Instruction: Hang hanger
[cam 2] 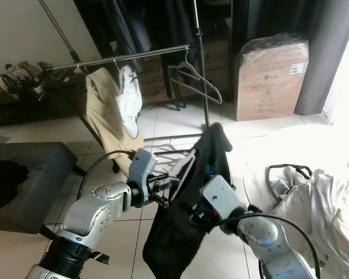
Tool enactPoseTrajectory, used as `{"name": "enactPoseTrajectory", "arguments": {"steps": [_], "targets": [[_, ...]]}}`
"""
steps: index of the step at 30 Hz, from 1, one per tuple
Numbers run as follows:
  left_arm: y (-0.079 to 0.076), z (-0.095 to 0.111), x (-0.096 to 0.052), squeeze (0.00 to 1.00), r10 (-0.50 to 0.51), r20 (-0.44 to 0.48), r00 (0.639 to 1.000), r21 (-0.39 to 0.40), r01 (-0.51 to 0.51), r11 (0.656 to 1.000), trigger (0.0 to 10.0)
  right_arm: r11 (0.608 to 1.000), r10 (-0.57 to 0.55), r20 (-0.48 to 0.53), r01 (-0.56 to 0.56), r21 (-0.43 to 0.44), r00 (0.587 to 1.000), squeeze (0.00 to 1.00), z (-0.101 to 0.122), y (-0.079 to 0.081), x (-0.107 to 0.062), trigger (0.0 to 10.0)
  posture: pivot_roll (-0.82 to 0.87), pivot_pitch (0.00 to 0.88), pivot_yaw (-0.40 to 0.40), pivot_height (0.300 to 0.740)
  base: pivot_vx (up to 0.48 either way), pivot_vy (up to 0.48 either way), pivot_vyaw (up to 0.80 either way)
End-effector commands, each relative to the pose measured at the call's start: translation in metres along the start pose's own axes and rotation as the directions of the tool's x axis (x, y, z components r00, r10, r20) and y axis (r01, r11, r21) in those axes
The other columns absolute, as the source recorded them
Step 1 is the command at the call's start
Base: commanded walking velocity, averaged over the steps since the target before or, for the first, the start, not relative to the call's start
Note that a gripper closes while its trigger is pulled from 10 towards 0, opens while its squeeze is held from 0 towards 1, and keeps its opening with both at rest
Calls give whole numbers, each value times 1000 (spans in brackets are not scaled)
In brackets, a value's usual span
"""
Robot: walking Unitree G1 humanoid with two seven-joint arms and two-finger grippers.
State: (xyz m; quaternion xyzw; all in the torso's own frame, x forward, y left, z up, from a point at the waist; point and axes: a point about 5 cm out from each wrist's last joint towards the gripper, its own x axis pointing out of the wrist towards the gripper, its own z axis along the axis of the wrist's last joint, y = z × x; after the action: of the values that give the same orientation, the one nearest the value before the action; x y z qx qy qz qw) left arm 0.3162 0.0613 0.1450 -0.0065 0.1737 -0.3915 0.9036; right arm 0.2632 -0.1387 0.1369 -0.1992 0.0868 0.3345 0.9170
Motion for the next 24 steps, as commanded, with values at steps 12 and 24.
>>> {"name": "enactPoseTrajectory", "arguments": {"steps": [12, 24], "targets": [[-6, 30, -3, 0, -29, 108, 994, 10, 28, 1000, 0, 992, 119, -93, -122, -29, 989, 0, -27, 14, 7, 10000, -188, 98, 184, 740, 0, 0, 0], [-27, 38, -4, 0, -141, 118, 983, 3, 141, 990, 0, 987, 155, -27, -156, -40, 988, 0, -17, 17, 15, 10000, -174, 129, 184, 740, 0, 0, 0]]}}
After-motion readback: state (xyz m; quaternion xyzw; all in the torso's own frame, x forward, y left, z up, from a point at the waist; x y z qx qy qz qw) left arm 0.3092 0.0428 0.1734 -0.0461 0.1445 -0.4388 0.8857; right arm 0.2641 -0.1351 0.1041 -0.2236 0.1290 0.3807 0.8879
